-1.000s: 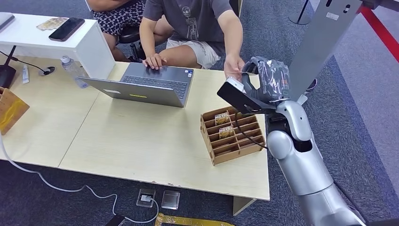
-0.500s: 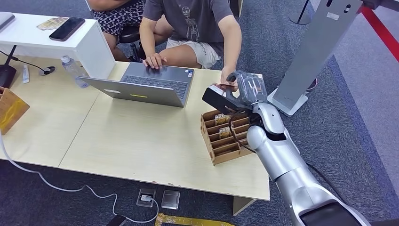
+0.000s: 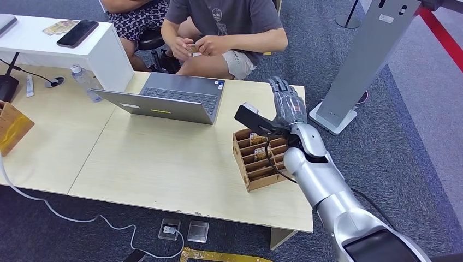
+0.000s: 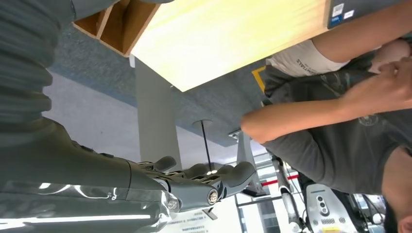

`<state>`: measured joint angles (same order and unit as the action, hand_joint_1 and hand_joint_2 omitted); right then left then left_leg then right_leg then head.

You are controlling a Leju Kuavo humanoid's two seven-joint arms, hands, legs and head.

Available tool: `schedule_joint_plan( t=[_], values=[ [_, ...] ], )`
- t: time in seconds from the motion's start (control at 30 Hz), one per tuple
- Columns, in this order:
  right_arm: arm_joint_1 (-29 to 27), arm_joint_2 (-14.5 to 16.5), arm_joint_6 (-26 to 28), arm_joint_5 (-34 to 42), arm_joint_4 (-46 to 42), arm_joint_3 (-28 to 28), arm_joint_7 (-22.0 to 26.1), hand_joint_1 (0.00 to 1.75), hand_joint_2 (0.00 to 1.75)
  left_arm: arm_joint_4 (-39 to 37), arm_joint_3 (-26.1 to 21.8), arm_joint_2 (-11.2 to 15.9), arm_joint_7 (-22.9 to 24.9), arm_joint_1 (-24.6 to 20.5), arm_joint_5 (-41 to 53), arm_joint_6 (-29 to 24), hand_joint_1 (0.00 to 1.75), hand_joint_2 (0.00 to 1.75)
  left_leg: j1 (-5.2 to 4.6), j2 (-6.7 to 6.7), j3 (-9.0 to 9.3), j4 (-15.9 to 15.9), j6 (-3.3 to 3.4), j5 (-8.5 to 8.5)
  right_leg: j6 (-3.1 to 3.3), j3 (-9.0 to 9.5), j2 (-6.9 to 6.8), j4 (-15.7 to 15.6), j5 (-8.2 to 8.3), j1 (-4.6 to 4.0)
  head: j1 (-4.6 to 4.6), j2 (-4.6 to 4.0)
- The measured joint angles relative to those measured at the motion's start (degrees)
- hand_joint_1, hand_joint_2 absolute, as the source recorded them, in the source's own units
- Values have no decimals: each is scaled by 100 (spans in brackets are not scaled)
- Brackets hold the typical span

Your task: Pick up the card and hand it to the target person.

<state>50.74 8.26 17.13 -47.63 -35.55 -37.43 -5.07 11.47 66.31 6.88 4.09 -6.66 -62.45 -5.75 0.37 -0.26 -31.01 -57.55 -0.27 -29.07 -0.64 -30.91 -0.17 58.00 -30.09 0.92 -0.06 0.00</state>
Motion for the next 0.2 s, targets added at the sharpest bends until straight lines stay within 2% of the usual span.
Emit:
schedule_joint_plan(
  t=[0.2],
  values=[
    [-7,-111,148,427,-269,64,109,0,175,0,-2,0,-11,11,-109,-31,0,0,0,1,5,-2,0,0,0,0,0,-1,0,0,-5,0]
  ],
)
